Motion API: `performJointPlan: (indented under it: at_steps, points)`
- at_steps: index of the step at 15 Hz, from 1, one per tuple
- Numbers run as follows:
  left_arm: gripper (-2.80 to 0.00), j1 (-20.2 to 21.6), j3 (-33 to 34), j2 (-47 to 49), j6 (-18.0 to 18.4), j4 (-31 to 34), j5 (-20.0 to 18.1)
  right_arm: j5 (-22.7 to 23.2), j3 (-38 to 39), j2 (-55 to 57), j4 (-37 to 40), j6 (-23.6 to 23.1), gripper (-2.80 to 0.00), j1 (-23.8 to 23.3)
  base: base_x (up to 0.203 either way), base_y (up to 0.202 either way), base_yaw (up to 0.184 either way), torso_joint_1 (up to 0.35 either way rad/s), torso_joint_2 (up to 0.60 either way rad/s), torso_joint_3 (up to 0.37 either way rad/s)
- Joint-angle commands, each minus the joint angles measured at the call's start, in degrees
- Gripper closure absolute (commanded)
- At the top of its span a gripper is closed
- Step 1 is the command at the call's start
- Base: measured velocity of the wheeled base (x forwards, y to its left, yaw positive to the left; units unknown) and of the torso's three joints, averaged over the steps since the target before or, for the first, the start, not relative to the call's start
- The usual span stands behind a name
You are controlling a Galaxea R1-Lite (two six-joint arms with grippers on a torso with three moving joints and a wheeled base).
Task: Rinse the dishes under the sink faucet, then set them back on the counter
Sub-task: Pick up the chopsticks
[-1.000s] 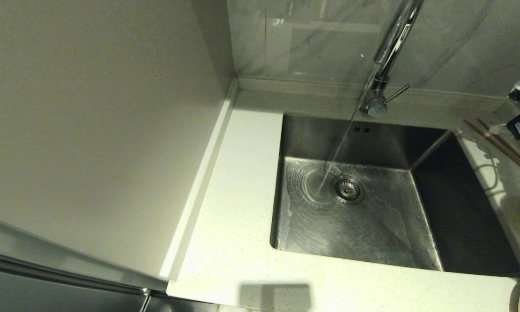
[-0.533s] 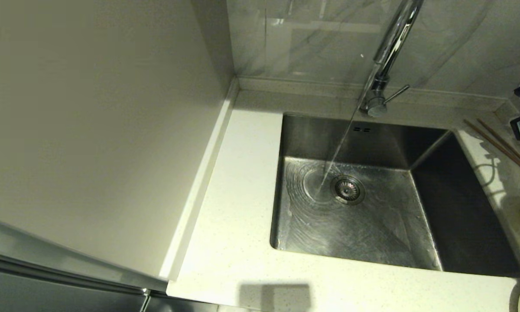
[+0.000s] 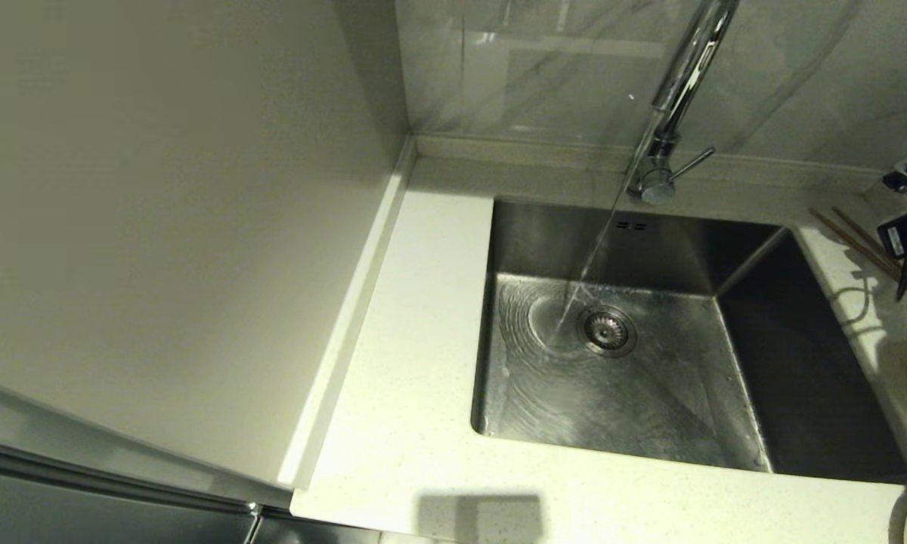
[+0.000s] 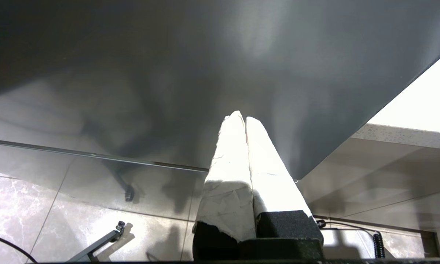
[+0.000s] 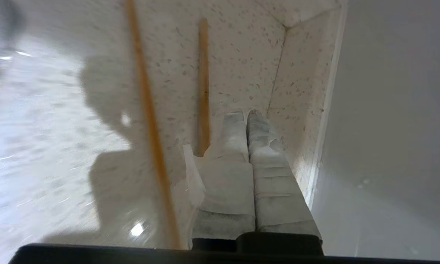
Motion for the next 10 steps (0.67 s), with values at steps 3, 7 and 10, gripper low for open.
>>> performJointPlan:
  at_steps: [3, 7, 10]
  points:
    - [0.0, 0.0, 0.0, -0.09, -0.04, -0.02, 0.03, -0.47, -0.07, 3.53, -3.86, -0.43, 0.0, -0.74, 0.0, 0.0, 0.0, 0.0, 0.0, 0.0]
    - [0.0, 0.0, 0.0, -0.09, -0.04, -0.02, 0.03, -1.84, -0.06, 3.81, -3.99, -0.54, 0.0, -0.92, 0.0, 0.0, 0.0, 0.0, 0.0, 0.0]
    - [0.0, 0.0, 0.0, -0.09, -0.04, -0.02, 0.03, -0.62, 0.02, 2.79, -1.95, -0.63, 0.0, -1.27, 0.0, 0.0, 0.0, 0.0, 0.0, 0.0]
